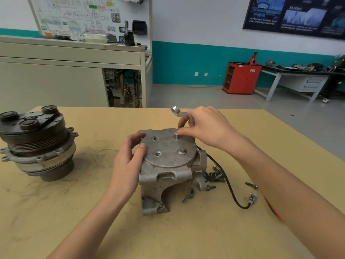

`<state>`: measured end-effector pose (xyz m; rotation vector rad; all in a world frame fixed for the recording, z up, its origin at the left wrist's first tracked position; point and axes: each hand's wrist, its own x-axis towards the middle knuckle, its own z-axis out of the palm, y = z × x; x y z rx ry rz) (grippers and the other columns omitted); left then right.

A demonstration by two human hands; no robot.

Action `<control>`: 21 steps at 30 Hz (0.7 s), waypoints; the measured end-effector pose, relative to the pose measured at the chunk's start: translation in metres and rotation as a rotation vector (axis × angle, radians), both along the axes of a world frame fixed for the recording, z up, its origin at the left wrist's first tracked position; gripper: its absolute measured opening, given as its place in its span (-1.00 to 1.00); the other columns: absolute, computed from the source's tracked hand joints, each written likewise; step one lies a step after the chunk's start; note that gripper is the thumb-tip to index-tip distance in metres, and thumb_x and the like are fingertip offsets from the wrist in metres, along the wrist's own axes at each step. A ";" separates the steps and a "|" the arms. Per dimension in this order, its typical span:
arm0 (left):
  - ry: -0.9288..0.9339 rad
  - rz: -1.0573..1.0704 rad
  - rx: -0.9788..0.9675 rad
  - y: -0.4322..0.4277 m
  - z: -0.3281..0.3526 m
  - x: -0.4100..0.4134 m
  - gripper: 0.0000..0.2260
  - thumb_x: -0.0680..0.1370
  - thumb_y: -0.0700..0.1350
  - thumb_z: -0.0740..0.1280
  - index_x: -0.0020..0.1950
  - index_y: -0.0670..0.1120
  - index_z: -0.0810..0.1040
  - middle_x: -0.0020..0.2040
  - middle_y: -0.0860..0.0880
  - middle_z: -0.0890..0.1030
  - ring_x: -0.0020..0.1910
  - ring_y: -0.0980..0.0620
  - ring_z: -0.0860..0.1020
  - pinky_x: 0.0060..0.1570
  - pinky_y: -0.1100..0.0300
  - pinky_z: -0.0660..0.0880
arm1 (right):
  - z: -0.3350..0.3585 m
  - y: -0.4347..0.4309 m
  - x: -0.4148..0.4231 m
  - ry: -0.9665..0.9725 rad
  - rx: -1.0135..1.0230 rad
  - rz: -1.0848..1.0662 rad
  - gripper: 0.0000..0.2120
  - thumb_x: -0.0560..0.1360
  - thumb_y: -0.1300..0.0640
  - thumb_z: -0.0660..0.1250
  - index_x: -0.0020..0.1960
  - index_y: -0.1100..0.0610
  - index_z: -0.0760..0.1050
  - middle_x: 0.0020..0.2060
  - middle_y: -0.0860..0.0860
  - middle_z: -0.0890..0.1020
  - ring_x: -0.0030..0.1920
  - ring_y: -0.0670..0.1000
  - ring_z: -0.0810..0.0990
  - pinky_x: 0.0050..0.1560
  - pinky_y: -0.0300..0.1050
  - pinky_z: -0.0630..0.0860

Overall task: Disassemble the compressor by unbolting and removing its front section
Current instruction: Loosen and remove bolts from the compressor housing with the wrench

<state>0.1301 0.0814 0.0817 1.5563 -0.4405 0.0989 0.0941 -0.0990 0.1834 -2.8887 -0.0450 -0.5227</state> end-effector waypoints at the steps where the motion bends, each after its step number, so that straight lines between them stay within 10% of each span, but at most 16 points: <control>1: -0.001 0.002 0.005 0.000 0.000 0.000 -0.79 0.64 -0.15 0.18 0.21 0.08 0.46 0.12 0.20 0.53 -0.08 0.41 0.54 -0.19 0.47 0.46 | 0.001 0.000 0.000 -0.016 -0.009 0.002 -0.87 0.47 -0.03 0.38 -0.06 0.00 0.62 -0.48 -0.13 0.37 -0.41 -0.17 0.32 -0.45 -0.18 0.17; 15: 0.012 0.021 0.002 -0.001 0.001 -0.003 -0.79 0.65 -0.14 0.15 0.20 0.09 0.48 0.03 0.20 0.55 -0.17 0.40 0.54 -0.21 0.34 0.50 | 0.029 -0.038 -0.015 -0.205 0.106 -0.060 -0.97 0.46 0.03 0.39 -0.14 -0.04 0.59 -0.52 -0.19 0.31 -0.43 -0.15 0.32 -0.41 -0.19 0.24; 21: -0.029 0.001 0.013 0.002 -0.001 -0.001 -0.82 0.56 0.03 0.21 0.06 0.30 0.52 -0.02 0.29 0.60 -0.10 0.42 0.54 -0.05 0.15 0.47 | -0.031 -0.102 -0.019 0.392 -0.094 -0.280 -0.84 0.48 0.07 0.37 0.00 0.10 0.62 -0.10 0.00 0.64 -0.09 0.02 0.57 -0.16 -0.11 0.48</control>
